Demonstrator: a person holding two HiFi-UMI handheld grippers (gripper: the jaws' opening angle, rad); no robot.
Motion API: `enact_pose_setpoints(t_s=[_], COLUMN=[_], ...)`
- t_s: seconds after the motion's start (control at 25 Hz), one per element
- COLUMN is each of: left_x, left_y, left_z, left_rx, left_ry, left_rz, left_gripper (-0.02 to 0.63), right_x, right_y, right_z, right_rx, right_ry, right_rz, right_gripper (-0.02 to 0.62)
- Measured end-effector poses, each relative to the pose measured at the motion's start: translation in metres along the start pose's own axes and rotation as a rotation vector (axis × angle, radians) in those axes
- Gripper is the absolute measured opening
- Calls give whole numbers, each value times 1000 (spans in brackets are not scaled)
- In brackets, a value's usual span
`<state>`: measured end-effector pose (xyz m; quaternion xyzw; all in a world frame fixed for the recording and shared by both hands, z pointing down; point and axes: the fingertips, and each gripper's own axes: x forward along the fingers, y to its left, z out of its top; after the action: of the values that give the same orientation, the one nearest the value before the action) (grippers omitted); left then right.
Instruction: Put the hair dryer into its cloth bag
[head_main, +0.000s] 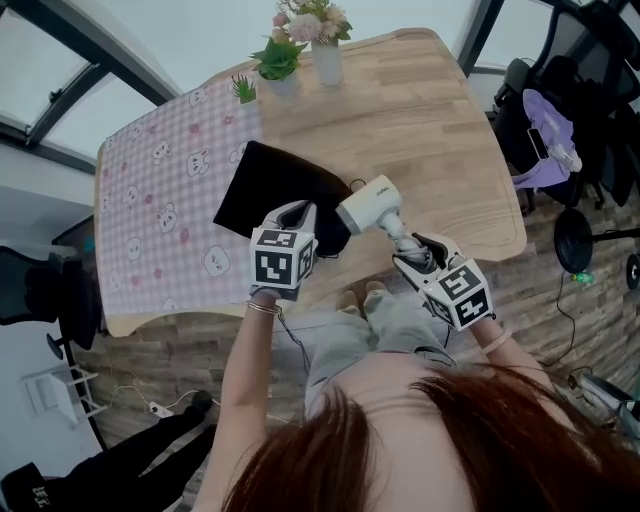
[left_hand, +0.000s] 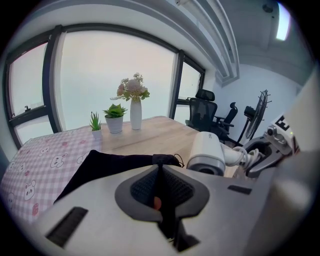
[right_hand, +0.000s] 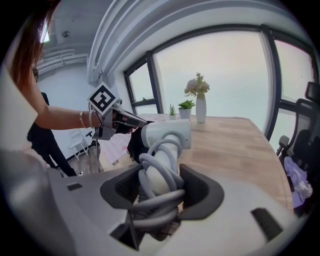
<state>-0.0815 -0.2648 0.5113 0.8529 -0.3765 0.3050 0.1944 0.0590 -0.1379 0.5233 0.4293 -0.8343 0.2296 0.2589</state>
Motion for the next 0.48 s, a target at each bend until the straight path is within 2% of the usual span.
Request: enact_pose_setpoints(t_s=[0.48], left_x=[-4], left_y=[0], left_z=[-4], left_rx=[-30], left_ry=[-2], left_rz=[-12], left_gripper=[26], right_x=[14], right_y=[26], right_z=[-13], right_rx=[-68], right_ry=[74], right_rz=[105], right_gripper=[224])
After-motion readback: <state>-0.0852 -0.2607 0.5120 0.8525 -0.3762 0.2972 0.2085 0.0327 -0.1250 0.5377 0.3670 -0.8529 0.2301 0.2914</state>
